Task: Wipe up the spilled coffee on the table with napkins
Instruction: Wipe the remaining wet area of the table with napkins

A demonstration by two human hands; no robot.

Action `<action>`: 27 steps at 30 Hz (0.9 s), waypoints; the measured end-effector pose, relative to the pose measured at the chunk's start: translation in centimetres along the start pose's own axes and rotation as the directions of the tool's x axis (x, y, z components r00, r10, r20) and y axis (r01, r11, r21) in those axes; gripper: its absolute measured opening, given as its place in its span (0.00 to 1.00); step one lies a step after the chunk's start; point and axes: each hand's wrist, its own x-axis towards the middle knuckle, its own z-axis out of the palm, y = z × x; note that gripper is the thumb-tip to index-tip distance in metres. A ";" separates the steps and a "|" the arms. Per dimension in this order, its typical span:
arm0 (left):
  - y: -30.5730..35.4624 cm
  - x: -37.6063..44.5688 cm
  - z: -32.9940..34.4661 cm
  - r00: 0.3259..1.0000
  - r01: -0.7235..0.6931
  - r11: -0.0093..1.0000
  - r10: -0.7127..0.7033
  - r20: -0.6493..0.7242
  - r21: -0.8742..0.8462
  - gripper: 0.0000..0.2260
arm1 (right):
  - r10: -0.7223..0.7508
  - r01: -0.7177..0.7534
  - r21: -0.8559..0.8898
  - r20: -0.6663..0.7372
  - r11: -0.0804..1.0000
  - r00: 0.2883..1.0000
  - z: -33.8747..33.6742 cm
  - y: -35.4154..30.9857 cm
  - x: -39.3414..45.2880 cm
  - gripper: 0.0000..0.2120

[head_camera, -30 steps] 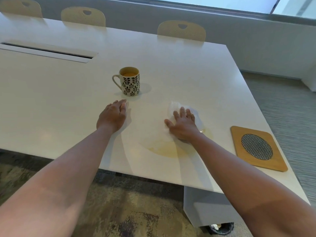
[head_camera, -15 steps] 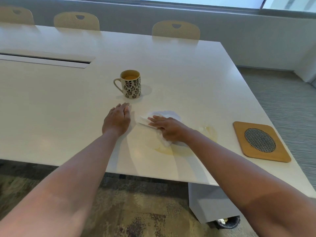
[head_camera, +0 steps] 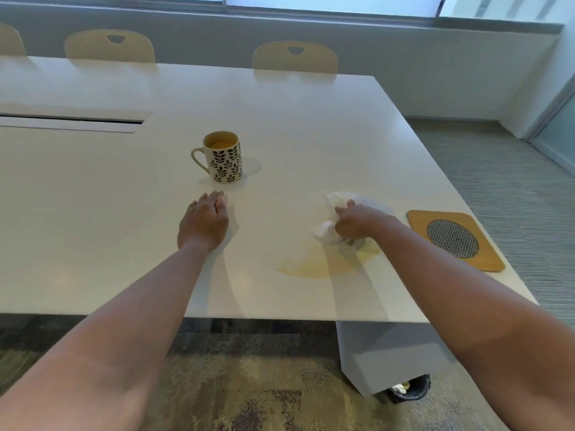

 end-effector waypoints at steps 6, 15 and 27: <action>0.1 -0.2 0.0 0.999 -0.049 0.999 0.048 -0.022 -0.008 0.22 | 0.050 -0.031 -0.075 0.258 0.997 0.965 -0.7 -4.2 -2.2 0.11; 0.2 -0.2 -0.2 0.998 -0.056 0.998 0.055 -0.042 -0.024 0.20 | -0.069 0.126 -0.332 0.177 0.935 0.982 0.5 -11.1 -3.0 0.13; 0.3 -0.3 -0.4 0.997 -0.057 0.997 0.054 -0.047 -0.061 0.20 | 0.061 0.143 0.945 -0.168 0.295 0.984 -1.0 -7.8 -1.6 0.14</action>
